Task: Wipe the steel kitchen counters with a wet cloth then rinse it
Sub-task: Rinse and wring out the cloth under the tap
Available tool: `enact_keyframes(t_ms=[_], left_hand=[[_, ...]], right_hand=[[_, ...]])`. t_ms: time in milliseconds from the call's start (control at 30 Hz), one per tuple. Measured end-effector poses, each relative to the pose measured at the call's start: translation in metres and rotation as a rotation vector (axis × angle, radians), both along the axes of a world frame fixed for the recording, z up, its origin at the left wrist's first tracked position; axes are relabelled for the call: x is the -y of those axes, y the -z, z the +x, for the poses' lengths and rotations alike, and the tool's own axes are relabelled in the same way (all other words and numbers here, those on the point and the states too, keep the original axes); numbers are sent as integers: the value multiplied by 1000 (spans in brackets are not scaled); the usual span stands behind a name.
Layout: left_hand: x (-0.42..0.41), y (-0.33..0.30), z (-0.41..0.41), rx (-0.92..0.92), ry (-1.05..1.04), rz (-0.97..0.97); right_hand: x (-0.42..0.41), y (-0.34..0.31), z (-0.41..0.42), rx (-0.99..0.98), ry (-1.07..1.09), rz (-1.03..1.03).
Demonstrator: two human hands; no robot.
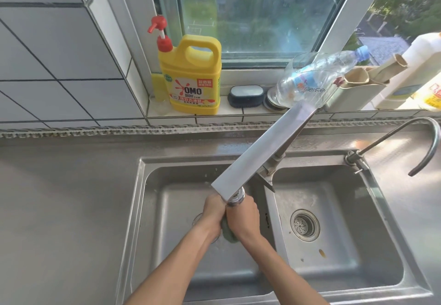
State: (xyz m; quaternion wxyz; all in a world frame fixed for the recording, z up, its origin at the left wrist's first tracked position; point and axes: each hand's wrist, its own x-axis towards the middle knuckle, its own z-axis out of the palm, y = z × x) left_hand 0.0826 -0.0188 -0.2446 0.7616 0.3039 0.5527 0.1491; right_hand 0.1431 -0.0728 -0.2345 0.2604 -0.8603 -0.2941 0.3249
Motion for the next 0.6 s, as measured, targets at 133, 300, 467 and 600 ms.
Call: enact_keyframes(t_ms=[133,300,467,600], left_hand=[[11,-1,-3,-67,135,143],[-5,13,-14,-11,-10,-1],[15,13,-20,-67,155,87],[-6,5,-12,-60,-30,83]], right_hand=[[-9,1,20,33,79,2],[6,0,-18,-66,32,-22],[-2,2,8,-23,67,-33],[3,-1,-20,-33,82,7]])
